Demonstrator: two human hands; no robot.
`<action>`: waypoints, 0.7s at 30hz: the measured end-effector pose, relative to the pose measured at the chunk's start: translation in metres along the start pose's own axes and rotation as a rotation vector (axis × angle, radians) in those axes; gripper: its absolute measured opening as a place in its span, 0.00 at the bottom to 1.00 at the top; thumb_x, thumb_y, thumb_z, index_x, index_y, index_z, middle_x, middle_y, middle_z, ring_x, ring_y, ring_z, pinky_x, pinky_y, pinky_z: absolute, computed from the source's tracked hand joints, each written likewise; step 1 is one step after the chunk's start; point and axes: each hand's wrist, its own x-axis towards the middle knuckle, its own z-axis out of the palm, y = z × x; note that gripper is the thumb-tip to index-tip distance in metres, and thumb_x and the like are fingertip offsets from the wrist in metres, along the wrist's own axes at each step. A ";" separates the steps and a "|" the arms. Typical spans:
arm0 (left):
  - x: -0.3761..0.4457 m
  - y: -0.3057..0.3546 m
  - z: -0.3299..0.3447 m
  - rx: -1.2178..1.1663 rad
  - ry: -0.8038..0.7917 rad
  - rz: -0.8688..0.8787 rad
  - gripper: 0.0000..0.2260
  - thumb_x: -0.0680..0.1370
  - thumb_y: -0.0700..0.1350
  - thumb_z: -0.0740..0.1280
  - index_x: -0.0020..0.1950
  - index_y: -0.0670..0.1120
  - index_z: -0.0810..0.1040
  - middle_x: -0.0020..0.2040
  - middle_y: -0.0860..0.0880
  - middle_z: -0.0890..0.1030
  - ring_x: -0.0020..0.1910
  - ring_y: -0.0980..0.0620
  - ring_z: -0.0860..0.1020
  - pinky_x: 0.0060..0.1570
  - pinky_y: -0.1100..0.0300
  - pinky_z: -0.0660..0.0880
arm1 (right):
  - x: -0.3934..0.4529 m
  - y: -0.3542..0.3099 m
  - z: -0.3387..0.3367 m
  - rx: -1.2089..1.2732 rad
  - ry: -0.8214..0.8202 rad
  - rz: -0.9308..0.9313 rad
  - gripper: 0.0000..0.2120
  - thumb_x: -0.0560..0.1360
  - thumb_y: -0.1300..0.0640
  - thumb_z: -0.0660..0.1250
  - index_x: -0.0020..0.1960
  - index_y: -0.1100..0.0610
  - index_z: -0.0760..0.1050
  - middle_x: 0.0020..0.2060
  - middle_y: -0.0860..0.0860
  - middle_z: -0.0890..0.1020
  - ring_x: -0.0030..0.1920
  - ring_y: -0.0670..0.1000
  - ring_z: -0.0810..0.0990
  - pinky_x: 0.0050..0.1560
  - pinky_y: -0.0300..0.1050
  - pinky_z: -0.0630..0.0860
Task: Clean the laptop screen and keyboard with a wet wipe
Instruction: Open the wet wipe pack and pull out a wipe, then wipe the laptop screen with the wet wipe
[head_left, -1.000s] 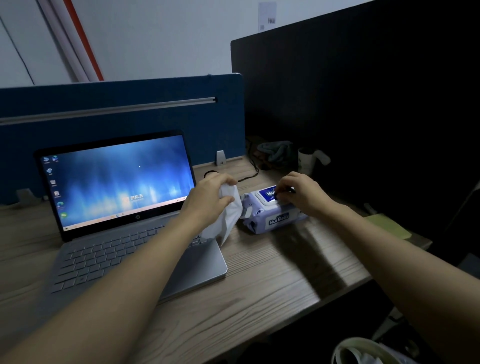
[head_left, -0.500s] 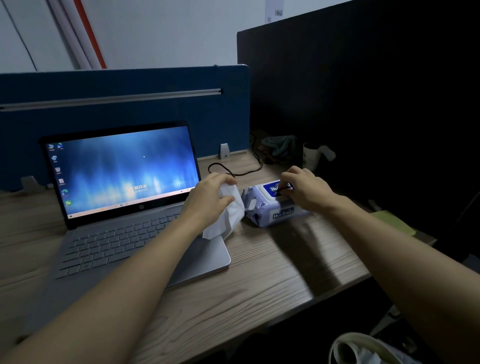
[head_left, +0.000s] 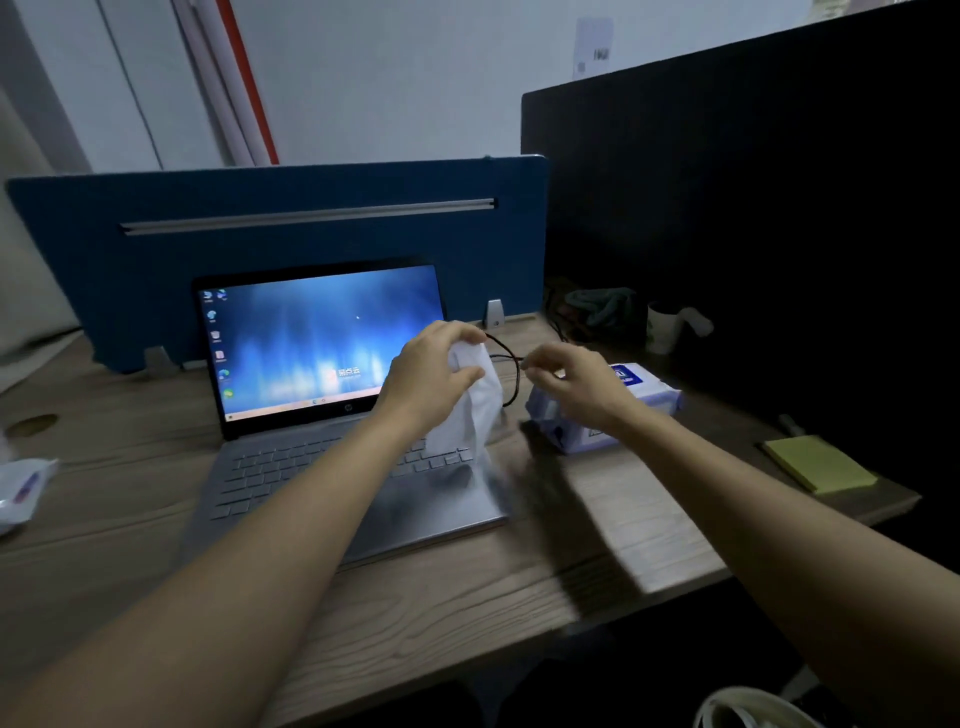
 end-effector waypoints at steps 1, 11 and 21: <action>-0.002 -0.001 -0.006 -0.012 0.014 -0.010 0.14 0.73 0.42 0.71 0.57 0.53 0.78 0.58 0.55 0.78 0.58 0.55 0.75 0.57 0.55 0.73 | 0.002 -0.012 0.007 0.094 -0.025 -0.004 0.08 0.78 0.57 0.66 0.53 0.58 0.80 0.48 0.51 0.84 0.48 0.49 0.80 0.52 0.49 0.77; -0.030 -0.037 -0.078 -0.131 0.174 -0.165 0.12 0.74 0.44 0.70 0.55 0.56 0.78 0.54 0.62 0.77 0.42 0.54 0.77 0.43 0.64 0.72 | 0.023 -0.074 0.078 0.644 -0.252 0.112 0.06 0.75 0.59 0.71 0.51 0.59 0.79 0.39 0.53 0.80 0.40 0.47 0.78 0.45 0.47 0.75; -0.053 -0.107 -0.135 -0.248 0.133 -0.373 0.17 0.71 0.52 0.75 0.57 0.57 0.76 0.41 0.52 0.79 0.36 0.60 0.79 0.40 0.65 0.72 | 0.051 -0.120 0.125 0.437 -0.232 -0.060 0.09 0.78 0.55 0.64 0.39 0.53 0.72 0.35 0.44 0.76 0.35 0.44 0.72 0.37 0.43 0.68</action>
